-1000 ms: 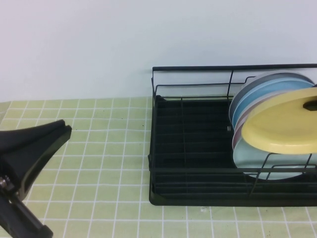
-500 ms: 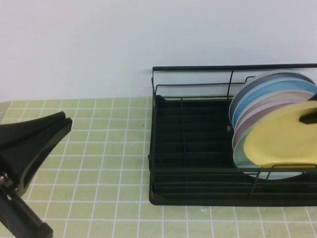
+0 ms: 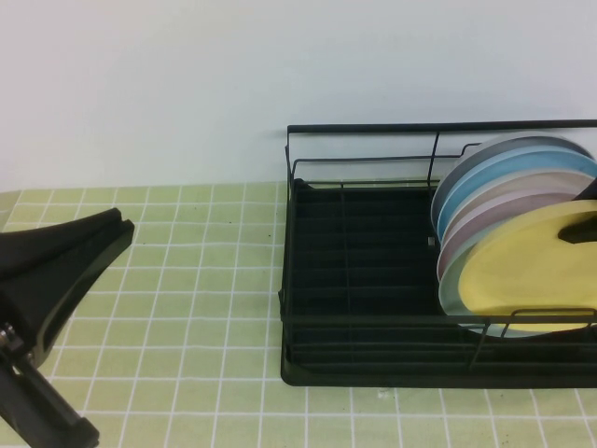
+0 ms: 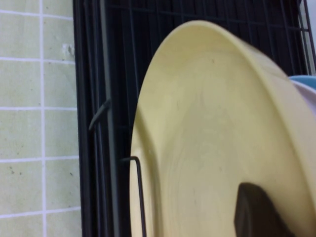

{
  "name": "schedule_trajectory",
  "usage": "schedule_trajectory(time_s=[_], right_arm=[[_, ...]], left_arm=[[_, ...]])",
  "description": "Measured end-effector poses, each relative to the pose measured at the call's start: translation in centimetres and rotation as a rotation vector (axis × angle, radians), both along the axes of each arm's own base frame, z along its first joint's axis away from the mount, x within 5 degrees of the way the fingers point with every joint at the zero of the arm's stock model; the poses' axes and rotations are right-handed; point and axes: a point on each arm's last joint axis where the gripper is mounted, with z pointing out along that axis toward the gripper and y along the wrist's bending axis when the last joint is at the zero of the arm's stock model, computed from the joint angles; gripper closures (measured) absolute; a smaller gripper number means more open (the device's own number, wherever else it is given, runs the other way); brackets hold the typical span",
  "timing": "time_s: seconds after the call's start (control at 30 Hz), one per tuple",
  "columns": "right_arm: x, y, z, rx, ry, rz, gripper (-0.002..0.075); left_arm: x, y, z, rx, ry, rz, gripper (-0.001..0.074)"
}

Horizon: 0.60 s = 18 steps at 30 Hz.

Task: Place plate on rack
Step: Place the plate on the rack

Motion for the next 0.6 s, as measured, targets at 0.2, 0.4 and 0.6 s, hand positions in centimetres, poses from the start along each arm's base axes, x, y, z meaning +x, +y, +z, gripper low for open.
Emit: schedule_trajectory(time_s=[0.2, 0.4, 0.6], right_arm=[[0.05, 0.26, 0.21, 0.047, 0.001, -0.011, 0.0423], [0.1, 0.31, 0.29, 0.059, -0.004, -0.017, 0.0392], [0.16, 0.18, 0.87, 0.06, -0.05, -0.045, 0.0384]], left_arm=[[0.0, 0.0, 0.0, 0.0, 0.0, 0.0, 0.0735], [0.01, 0.01, -0.02, 0.002, 0.002, 0.001, 0.0735], [0.08, 0.09, -0.19, 0.015, 0.015, 0.013, 0.0735]])
